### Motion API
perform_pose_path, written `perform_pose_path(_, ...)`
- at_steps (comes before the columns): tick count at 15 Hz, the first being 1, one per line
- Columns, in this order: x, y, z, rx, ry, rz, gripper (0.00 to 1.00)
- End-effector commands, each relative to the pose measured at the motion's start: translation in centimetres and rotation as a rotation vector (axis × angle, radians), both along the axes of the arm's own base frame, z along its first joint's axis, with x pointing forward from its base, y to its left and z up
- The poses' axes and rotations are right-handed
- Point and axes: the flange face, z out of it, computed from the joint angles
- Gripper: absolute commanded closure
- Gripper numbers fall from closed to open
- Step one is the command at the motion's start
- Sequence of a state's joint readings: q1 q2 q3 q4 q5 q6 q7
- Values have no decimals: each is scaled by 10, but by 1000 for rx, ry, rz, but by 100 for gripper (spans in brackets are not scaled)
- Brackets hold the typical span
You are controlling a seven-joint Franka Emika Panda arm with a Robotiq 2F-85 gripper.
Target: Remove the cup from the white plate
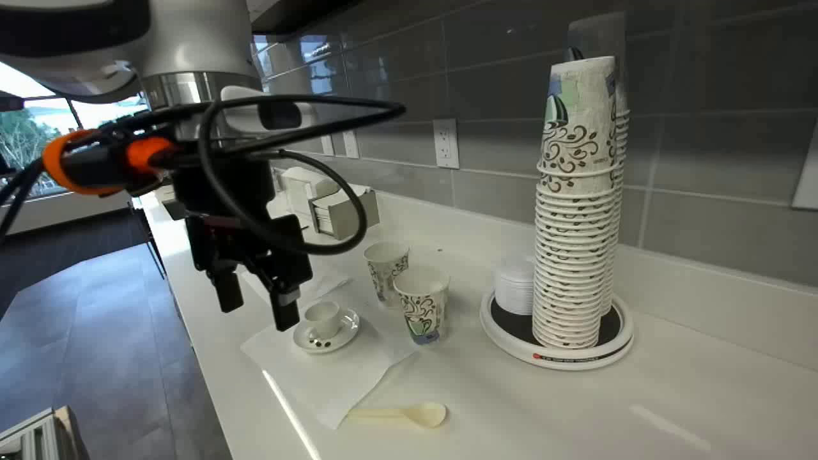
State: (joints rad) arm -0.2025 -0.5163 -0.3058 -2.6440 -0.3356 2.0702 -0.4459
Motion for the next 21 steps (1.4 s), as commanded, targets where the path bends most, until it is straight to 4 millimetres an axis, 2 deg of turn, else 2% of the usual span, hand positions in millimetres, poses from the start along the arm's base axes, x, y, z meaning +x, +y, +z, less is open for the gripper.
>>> perform_pose_path(1, 0, 0, 0, 0, 1, 0, 0)
perform_pose_path(12, 0, 0, 0, 0, 1, 0, 0)
perform_pose_path(15, 6, 41, -18, 60, -8, 144, 0)
perform_pose_path(19, 3, 102, -52, 186, -63, 297, 0)
perform_pose_path(20, 27, 104, -44, 200, -85, 322, 0)
perform_pose_path(21, 30, 111, -49, 201, -119, 336, 0)
